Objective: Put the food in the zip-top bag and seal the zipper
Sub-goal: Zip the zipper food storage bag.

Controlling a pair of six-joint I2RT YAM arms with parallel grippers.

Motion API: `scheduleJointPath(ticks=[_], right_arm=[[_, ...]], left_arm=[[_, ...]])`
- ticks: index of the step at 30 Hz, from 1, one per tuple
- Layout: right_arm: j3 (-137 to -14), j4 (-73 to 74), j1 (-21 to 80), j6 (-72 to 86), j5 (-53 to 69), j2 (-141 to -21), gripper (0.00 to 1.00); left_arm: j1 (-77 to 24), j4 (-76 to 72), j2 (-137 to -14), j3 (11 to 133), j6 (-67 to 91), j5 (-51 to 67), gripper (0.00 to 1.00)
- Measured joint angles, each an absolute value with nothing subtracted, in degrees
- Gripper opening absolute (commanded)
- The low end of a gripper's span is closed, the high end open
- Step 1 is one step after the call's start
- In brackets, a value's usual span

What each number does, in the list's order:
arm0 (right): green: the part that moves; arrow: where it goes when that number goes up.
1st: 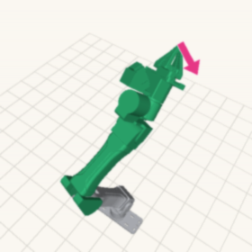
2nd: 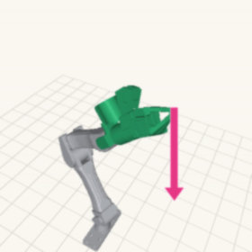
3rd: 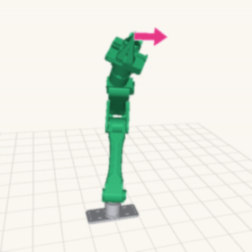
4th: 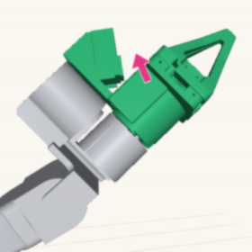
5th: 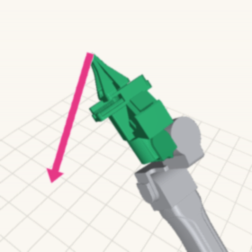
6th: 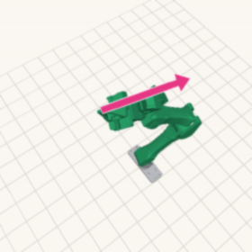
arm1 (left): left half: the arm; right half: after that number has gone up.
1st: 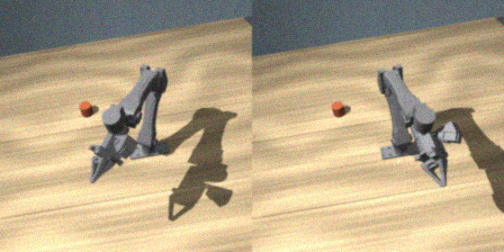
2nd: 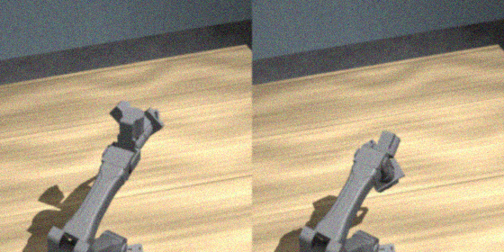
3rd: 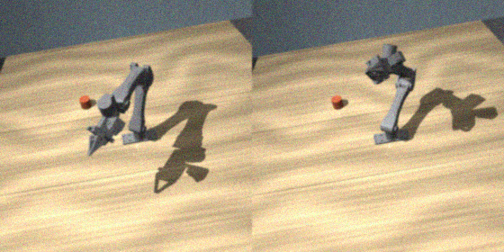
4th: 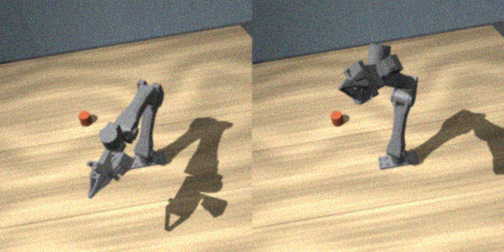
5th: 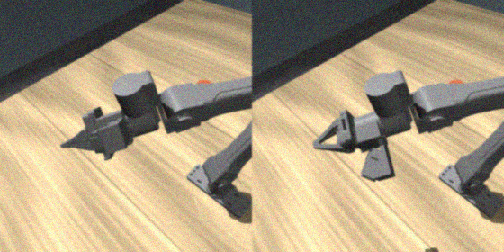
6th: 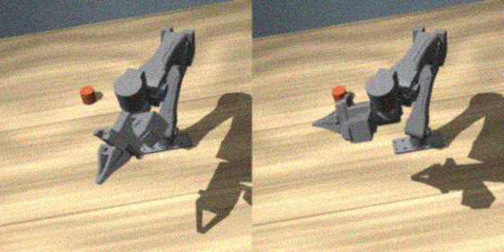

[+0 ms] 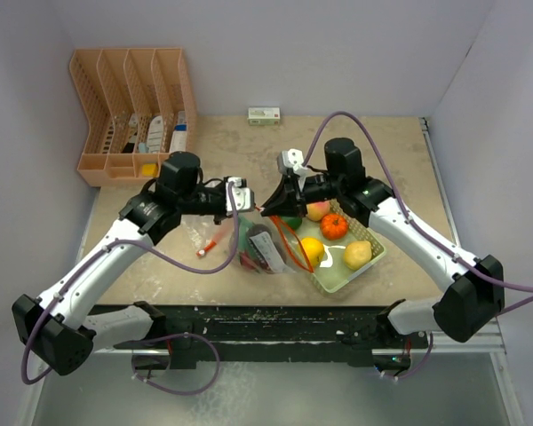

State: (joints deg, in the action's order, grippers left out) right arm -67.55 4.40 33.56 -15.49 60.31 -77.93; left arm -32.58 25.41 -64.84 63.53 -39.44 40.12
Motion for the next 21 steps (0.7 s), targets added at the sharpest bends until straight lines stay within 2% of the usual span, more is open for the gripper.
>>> scheduleJointPath(ticks=[7,21], right_arm=[[-67.53,2.57,33.65,-14.31,57.39,-77.71,0.00],[-65.21,-2.50,34.37,-12.40,52.23,-74.06,0.00]], left_arm=[[-31.55,27.51,-64.16,64.99,-35.51,38.63,0.00],[-30.74,28.62,-50.48,64.66,-33.89,30.83,0.00]])
